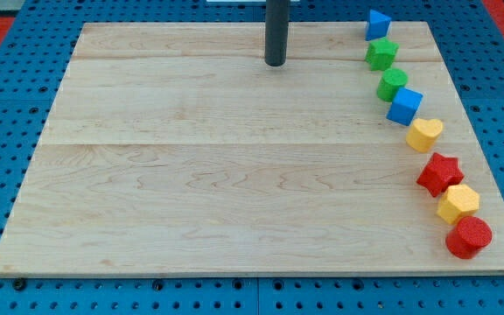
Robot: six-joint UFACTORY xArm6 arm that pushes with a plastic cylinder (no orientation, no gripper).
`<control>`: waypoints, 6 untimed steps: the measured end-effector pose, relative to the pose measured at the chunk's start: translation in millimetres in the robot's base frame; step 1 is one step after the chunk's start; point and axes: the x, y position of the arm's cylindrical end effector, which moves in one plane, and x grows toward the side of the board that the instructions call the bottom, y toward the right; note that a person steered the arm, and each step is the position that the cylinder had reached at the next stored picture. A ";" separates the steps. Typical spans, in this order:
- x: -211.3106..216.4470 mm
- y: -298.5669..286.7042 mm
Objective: Place your hand at the top center
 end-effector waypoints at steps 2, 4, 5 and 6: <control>-34.7 -7.8; -83.5 -12.5; -79.5 -1.6; -62.9 4.3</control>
